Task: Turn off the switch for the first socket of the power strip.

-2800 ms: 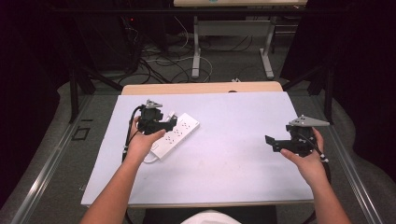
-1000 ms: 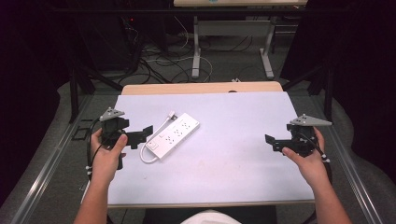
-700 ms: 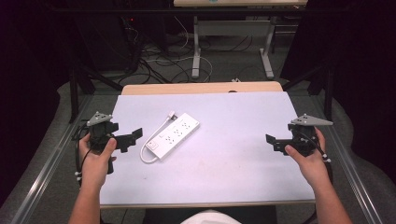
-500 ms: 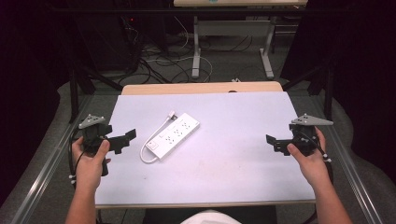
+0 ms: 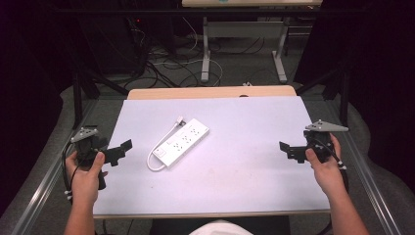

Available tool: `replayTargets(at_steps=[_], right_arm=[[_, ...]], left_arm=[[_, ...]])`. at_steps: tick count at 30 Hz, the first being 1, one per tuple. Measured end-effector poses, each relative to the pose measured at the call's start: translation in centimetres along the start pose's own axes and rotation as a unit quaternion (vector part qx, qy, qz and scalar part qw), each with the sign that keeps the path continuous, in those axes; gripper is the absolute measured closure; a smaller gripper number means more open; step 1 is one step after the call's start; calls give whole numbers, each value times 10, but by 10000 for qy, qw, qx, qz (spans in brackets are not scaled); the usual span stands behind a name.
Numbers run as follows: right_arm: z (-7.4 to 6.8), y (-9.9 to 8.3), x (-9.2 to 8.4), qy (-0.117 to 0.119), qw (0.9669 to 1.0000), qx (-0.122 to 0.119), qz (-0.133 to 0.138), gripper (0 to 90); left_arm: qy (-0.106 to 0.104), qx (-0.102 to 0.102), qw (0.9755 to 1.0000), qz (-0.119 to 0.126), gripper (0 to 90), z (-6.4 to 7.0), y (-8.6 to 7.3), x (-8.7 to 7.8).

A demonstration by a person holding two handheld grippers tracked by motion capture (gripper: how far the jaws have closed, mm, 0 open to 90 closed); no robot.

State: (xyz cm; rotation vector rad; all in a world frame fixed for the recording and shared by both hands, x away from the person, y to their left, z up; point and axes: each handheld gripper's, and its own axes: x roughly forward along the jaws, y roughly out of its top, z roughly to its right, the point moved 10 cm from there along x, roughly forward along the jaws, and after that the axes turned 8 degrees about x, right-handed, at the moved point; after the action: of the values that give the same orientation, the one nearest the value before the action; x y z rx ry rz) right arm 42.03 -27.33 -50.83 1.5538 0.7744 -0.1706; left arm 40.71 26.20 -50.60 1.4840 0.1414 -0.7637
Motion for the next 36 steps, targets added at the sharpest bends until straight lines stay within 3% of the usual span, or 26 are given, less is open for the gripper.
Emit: replayTargets(at_steps=[7, 19, 36], right_arm=[[11, -3, 3, -103, 9999, 94, 3, 0], [21, -7, 8, -231, 9996, 185, 5, 0], [23, -10, 9, -233, 9995, 213, -89, 0]], left_arm=[[102, -134, 9998, 63, 24, -12, -8, 7], [173, -291, 9994, -45, 24, -26, -20, 12], [217, -327, 9992, -118, 24, -31, -26, 15]])
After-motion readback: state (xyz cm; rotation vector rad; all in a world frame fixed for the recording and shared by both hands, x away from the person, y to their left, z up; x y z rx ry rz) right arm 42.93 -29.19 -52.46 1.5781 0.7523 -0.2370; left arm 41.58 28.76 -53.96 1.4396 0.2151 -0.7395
